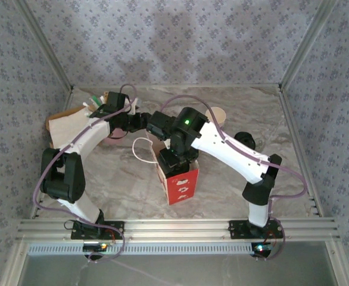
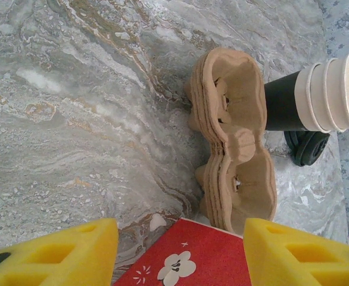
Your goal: Pack the takeout coffee
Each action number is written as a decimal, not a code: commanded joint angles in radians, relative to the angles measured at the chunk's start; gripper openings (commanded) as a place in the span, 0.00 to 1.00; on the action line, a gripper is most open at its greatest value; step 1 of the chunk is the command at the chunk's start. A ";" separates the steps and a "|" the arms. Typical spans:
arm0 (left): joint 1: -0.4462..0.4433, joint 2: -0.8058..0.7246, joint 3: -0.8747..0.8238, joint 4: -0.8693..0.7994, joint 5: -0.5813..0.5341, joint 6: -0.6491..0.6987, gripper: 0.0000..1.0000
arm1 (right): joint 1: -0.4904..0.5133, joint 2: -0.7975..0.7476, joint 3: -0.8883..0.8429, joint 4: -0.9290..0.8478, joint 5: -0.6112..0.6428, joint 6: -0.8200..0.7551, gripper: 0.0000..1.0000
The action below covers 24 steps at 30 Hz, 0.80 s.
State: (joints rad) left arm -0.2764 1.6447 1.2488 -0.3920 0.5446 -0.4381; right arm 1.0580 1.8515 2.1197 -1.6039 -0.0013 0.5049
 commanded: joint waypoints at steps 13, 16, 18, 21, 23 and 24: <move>0.037 -0.121 -0.112 0.058 0.001 -0.027 0.58 | -0.024 0.023 -0.028 -0.192 -0.024 -0.004 0.63; 0.043 -0.180 -0.158 0.065 -0.017 -0.039 0.58 | -0.029 0.025 -0.034 -0.192 -0.025 -0.003 0.63; 0.043 -0.222 -0.180 0.059 -0.028 -0.042 0.58 | -0.030 0.029 -0.038 -0.192 -0.028 -0.005 0.63; 0.044 -0.280 -0.215 0.052 -0.047 -0.048 0.58 | -0.032 0.032 -0.043 -0.193 -0.031 -0.006 0.63; 0.043 -0.312 -0.241 0.052 -0.054 -0.056 0.58 | -0.034 0.033 -0.049 -0.192 -0.032 -0.008 0.63; 0.045 -0.330 -0.256 0.051 -0.062 -0.061 0.58 | -0.035 0.034 -0.051 -0.192 -0.033 -0.007 0.63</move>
State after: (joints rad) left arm -0.2356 1.3575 1.0218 -0.3500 0.5041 -0.4835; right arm 1.0290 1.8706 2.0811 -1.6043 -0.0227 0.5045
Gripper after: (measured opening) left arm 0.579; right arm 0.650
